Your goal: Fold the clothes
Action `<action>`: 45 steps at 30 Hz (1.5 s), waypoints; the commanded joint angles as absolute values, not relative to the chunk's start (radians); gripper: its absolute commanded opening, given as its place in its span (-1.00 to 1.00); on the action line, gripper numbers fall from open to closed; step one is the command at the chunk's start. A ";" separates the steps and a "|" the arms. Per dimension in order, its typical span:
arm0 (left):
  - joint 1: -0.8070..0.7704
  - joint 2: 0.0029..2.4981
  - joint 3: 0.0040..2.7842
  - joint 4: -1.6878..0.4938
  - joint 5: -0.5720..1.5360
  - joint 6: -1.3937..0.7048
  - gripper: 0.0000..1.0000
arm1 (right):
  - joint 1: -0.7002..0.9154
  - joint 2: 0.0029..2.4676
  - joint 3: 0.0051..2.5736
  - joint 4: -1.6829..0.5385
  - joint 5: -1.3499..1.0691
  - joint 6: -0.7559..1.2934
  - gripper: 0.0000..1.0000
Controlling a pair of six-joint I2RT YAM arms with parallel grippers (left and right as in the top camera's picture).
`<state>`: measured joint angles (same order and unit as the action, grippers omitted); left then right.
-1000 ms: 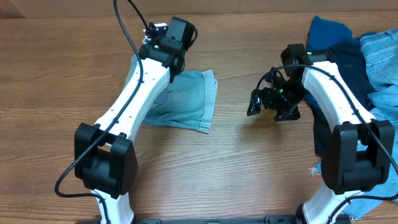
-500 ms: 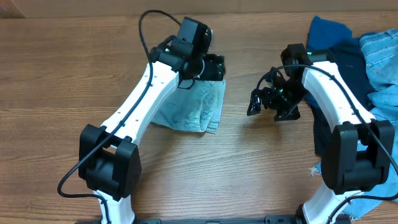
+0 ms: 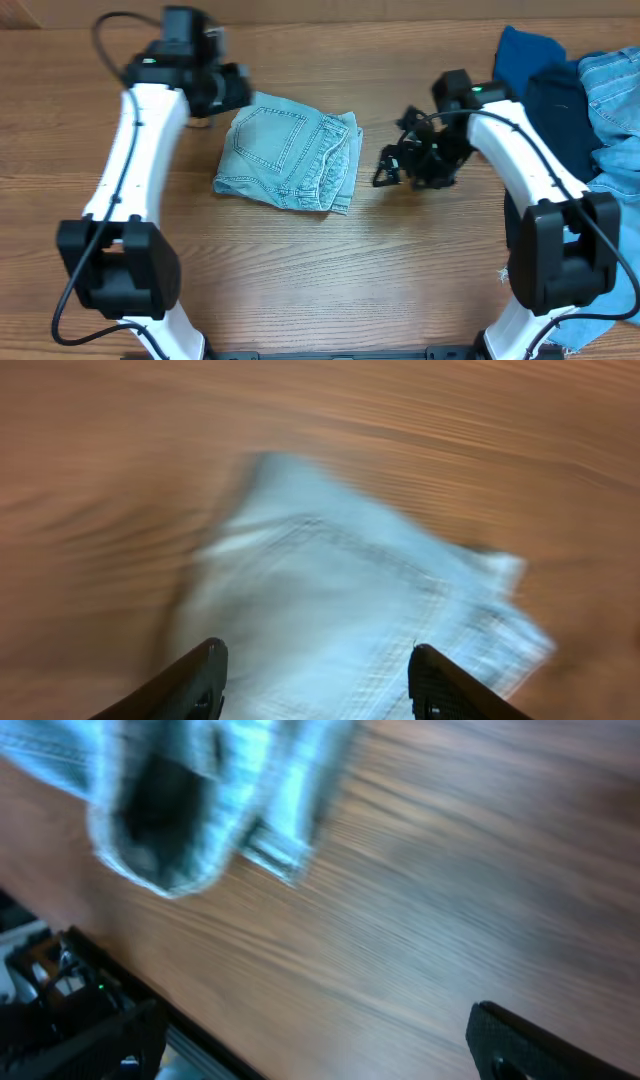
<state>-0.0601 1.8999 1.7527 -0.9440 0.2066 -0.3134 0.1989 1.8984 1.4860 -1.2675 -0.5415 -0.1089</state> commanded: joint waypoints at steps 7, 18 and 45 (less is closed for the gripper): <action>0.028 1.872 1.776 -1.076 0.085 -0.282 0.22 | 0.474 1.878 1.486 -0.852 -0.473 0.227 1.00; 0.028 1.872 1.776 -1.099 0.066 -0.231 0.27 | 0.515 2.051 1.486 -0.741 -0.397 0.293 1.00; 0.028 1.872 1.776 -1.122 0.067 -0.232 0.28 | 0.402 1.978 1.490 -0.805 -0.051 -0.002 -0.74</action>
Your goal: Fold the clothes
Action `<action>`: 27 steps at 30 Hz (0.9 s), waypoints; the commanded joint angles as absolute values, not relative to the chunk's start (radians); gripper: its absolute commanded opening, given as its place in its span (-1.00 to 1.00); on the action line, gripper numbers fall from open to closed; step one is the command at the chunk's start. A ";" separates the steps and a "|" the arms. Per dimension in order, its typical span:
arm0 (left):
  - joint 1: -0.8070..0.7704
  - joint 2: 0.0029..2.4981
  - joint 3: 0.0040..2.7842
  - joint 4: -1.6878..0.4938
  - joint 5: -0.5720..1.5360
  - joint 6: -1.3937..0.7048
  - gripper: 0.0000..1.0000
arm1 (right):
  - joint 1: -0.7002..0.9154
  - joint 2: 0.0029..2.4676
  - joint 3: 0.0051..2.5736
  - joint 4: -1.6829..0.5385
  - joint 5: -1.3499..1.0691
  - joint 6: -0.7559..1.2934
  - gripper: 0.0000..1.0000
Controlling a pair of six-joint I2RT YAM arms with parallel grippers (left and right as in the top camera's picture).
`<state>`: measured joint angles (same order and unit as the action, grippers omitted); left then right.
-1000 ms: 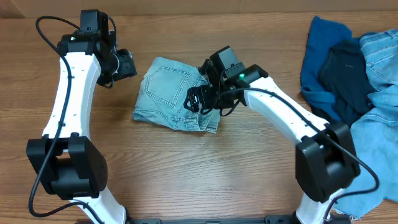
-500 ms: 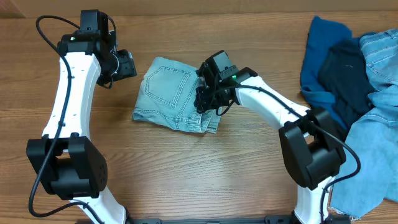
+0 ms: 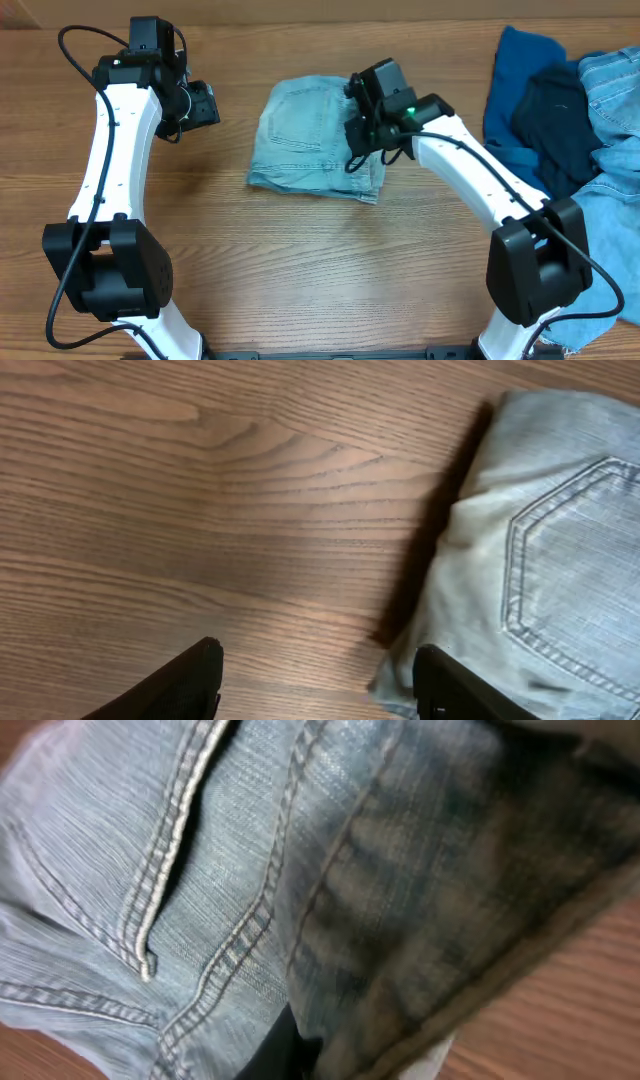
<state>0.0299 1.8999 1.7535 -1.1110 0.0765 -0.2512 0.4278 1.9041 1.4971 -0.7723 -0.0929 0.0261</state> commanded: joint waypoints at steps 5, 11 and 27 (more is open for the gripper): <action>0.028 1.872 1.776 -1.137 0.067 -0.232 0.28 | 0.363 2.105 1.490 -0.847 0.011 0.004 -0.18; 0.028 1.872 1.776 -1.157 0.068 -0.232 0.48 | 0.301 2.121 1.490 -0.848 0.025 0.006 0.08; 0.028 1.872 1.776 -1.156 0.067 -0.232 0.50 | 0.343 2.122 1.486 -0.897 -0.448 0.039 0.62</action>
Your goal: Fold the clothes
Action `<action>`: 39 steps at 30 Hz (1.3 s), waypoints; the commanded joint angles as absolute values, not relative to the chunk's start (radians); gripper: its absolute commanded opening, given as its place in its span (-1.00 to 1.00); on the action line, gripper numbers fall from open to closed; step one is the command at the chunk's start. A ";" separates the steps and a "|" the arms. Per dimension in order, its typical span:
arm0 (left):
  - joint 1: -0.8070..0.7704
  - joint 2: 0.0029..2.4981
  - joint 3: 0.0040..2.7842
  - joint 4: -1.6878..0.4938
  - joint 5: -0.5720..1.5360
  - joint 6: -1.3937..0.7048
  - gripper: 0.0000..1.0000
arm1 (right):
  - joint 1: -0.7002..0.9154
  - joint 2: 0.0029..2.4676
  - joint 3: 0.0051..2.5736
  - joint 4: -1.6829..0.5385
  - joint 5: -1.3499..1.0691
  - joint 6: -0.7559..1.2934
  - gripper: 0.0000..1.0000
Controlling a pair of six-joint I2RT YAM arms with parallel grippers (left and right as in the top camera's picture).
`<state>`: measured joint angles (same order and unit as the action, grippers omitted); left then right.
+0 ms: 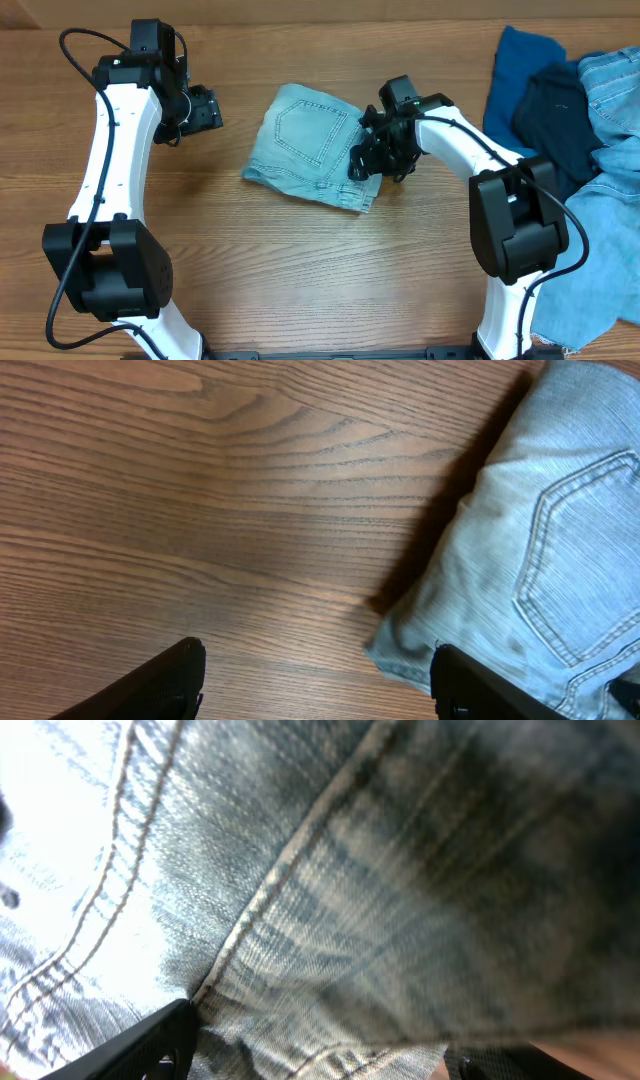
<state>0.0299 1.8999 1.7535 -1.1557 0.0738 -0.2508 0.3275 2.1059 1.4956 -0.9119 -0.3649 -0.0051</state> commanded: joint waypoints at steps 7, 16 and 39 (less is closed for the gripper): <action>0.028 1.872 1.776 -1.158 0.067 -0.232 0.50 | 0.348 2.122 1.485 -0.839 -0.421 0.241 -0.89; 0.011 1.877 1.775 -1.169 0.226 -0.195 0.46 | 0.351 2.122 1.485 -0.945 -0.222 0.236 -0.92; -0.234 2.001 1.201 -0.879 0.158 -0.210 -0.92 | 0.364 2.122 1.485 -0.965 -0.221 0.209 -0.91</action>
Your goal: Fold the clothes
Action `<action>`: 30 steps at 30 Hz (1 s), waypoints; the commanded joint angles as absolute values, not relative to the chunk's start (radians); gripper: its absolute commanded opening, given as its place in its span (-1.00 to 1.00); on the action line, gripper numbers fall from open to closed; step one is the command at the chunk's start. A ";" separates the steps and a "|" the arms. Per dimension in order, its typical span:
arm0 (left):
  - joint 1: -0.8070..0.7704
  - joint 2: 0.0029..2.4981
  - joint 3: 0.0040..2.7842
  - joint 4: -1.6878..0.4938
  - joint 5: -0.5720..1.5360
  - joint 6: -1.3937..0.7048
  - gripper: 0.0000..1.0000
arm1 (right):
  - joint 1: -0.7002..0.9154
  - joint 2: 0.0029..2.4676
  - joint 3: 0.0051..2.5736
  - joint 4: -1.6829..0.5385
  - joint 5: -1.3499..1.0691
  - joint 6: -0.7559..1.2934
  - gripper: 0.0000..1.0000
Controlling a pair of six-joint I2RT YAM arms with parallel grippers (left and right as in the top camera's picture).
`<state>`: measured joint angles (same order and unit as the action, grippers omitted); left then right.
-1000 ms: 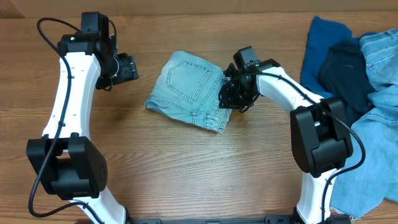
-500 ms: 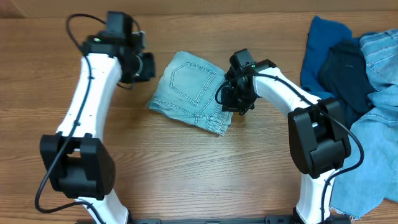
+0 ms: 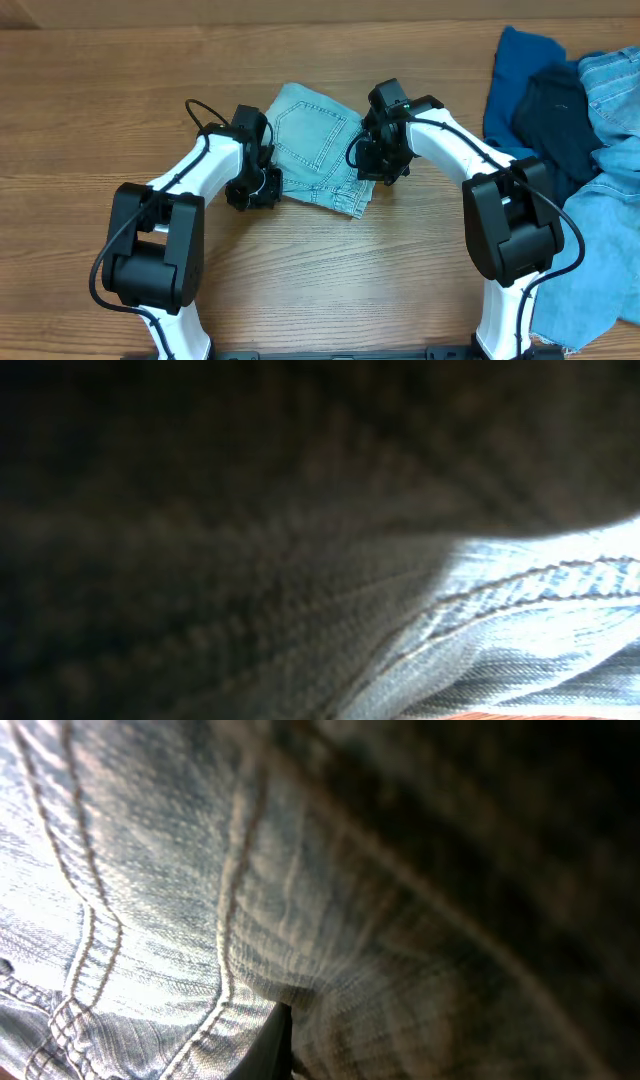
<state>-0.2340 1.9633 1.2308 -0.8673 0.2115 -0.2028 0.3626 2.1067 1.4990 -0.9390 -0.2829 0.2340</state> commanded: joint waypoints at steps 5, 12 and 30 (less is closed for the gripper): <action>-0.234 1.974 1.334 -1.066 0.147 -0.194 -0.92 | 0.364 2.122 1.485 -0.968 -0.220 0.209 -0.89; -0.234 1.807 1.585 -1.076 0.023 -0.189 -0.92 | 0.364 2.122 1.485 -0.965 -0.217 0.209 -0.89; -0.234 2.218 1.588 -1.156 -0.145 -0.217 -0.92 | 0.364 2.122 1.485 -0.974 -0.217 0.202 -0.88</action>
